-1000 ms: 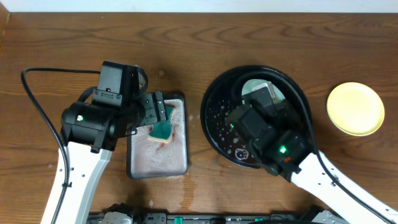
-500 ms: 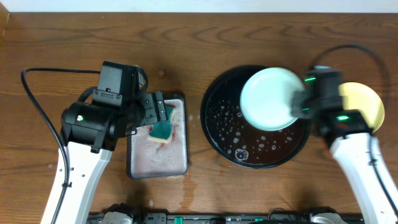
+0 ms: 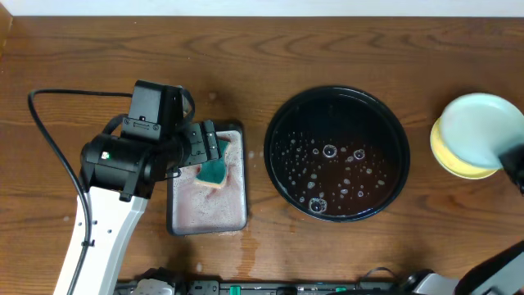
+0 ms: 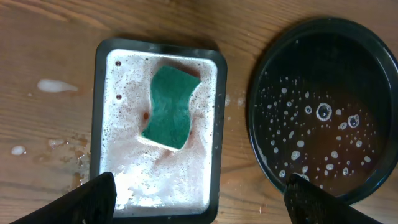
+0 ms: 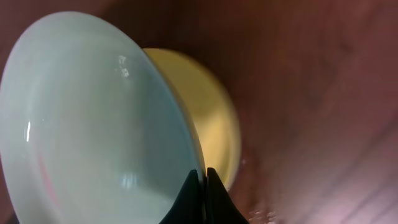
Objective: Clean dirty plates on tray and stack at the side
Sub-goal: 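Carry the pale green plate right and set it on the yellow plate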
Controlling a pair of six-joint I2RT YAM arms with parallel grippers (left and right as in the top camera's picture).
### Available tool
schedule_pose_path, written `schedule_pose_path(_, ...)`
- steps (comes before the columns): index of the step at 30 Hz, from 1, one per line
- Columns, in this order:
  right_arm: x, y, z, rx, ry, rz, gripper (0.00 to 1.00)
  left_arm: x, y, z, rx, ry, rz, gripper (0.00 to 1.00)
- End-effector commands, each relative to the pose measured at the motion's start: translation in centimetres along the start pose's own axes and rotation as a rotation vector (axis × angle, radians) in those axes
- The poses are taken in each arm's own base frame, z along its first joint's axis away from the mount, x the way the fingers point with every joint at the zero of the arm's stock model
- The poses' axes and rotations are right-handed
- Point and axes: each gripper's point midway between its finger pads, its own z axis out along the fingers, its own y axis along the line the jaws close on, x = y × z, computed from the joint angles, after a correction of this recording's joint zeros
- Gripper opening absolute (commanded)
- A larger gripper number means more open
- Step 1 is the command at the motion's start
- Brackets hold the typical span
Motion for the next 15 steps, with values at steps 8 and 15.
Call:
schedule_pose_path(8, 0.6, 7.0, -0.1, -0.39, 0.07, -0.119, 0.55, -0.1, 0.0, -0.1, 0.008, 0.0, 0.002, 0.86)
schedule_pose_path(15, 7.6, 17.1, -10.3, -0.709, 0.117, -0.408, 0.53, -0.1, 0.0, -0.1, 0.008, 0.0, 0.002, 0.86)
